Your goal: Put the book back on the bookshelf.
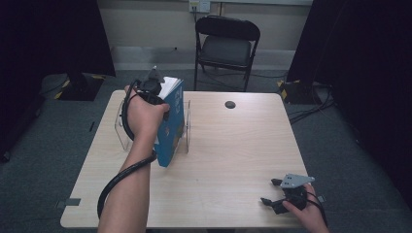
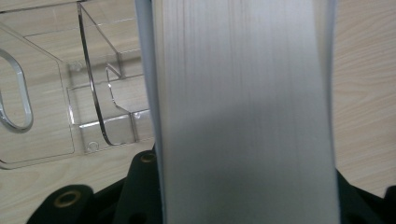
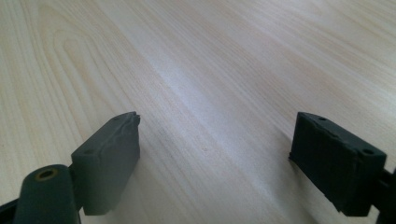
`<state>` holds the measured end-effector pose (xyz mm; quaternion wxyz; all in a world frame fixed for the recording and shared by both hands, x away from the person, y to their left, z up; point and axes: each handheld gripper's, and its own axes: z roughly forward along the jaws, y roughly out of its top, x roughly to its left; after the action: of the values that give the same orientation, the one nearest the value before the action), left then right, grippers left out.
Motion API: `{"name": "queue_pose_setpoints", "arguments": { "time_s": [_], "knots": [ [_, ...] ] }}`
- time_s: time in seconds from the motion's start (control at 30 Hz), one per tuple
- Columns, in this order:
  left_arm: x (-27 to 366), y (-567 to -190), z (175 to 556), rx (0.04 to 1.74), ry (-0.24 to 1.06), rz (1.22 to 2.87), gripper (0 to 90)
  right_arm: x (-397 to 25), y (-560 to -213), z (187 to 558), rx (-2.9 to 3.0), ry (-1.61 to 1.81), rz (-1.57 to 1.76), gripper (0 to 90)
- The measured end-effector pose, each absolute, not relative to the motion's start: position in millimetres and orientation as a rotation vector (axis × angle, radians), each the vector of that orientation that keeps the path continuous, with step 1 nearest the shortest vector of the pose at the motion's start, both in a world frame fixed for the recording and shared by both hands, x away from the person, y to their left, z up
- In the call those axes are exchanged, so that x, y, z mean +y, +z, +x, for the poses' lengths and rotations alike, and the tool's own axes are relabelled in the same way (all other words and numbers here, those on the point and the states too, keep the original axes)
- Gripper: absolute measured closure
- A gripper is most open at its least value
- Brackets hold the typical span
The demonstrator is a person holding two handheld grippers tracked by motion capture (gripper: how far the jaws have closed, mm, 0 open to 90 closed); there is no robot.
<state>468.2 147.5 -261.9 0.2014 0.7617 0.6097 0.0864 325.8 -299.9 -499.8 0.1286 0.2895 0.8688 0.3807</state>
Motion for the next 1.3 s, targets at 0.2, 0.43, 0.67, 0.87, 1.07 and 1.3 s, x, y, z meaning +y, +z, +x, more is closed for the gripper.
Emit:
{"name": "queue_pose_setpoints", "arguments": {
  "time_s": [0.2, 0.43, 0.67, 0.87, 1.07, 1.3],
  "knots": [
    [145, -265, 474, 1.721, 0.246, 2.113, 61.9, -300, -500, 325, 2.522, 1.1, 0.844, 15.2],
    [143, -267, 478, 1.727, 0.266, 2.101, 61.9, -300, -500, 325, 2.523, 1.1, 0.844, 15.1],
    [140, -271, 483, 1.733, 0.276, 2.103, 61.9, -300, -500, 325, 2.522, 1.1, 0.844, 15.2],
    [138, -272, 488, 1.746, 0.292, 2.096, 61.9, -300, -500, 325, 2.524, 1.103, 0.846, 15.1],
    [135, -275, 494, 1.751, 0.309, 2.089, 61.9, -300, -500, 325, 2.524, 1.103, 0.843, 15.1],
    [133, -283, 496, 1.759, 0.317, 2.082, 61.9, -300, -500, 325, 2.524, 1.103, 0.846, 15.1]
  ]
}}
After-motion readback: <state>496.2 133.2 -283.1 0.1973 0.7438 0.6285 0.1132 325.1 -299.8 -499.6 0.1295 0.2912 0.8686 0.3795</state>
